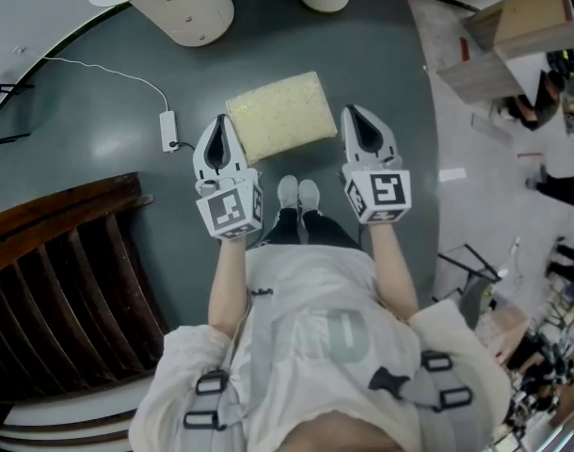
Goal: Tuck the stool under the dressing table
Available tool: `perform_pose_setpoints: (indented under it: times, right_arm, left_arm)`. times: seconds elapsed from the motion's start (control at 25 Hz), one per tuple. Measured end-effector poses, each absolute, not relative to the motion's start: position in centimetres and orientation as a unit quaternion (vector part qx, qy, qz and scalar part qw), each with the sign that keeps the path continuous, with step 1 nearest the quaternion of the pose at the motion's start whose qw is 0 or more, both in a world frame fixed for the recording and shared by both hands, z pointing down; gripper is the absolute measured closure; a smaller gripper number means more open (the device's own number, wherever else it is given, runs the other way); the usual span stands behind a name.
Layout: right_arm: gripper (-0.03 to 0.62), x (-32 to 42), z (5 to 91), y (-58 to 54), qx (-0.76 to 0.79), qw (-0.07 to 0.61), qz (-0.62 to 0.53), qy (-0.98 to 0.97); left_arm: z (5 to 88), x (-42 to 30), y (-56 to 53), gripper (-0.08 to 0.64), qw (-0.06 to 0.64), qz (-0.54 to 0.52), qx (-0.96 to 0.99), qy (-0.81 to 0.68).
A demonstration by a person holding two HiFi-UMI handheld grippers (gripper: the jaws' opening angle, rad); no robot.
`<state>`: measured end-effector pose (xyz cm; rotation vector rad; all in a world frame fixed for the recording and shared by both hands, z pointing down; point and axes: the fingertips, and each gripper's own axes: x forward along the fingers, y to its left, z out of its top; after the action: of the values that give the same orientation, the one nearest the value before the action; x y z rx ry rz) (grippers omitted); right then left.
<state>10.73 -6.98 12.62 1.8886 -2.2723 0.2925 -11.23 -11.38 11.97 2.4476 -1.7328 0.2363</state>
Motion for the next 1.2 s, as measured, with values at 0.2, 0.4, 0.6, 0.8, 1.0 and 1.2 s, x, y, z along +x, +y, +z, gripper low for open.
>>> perform_pose_setpoints:
  times: [0.2, 0.4, 0.6, 0.8, 1.0, 1.2]
  right_arm:
    - [0.589, 11.7, 13.1, -6.5, 0.637, 0.083, 0.106, -0.759]
    - [0.589, 11.8, 13.1, -6.1, 0.63, 0.082, 0.107, -0.765]
    - [0.589, 11.3, 12.8, -6.1, 0.611, 0.089, 0.098, -0.78]
    - [0.577, 11.3, 14.0, -6.1, 0.59, 0.094, 0.109, -0.794]
    - [0.375, 11.2, 18.3, -7.0, 0.566, 0.118, 0.131, -0.805]
    - [0.239, 9.6, 26.2, -7.3, 0.521, 0.182, 0.133, -0.823]
  left_arm:
    - [11.9, -10.8, -10.7, 0.557, 0.073, 0.074, 0.806, -0.583]
    - [11.8, -10.6, -10.2, 0.557, 0.073, 0.07, 0.806, -0.584]
    - [11.7, -10.6, -9.8, 0.555, 0.073, 0.058, 0.81, -0.579]
    - [12.5, -10.2, -9.6, 0.546, 0.071, 0.043, 0.824, -0.56]
    - [16.9, -9.5, -10.2, 0.344, 0.1, 0.033, 0.851, -0.514]
    - [25.6, -10.3, -10.2, 0.245, 0.118, 0.076, 0.856, -0.498]
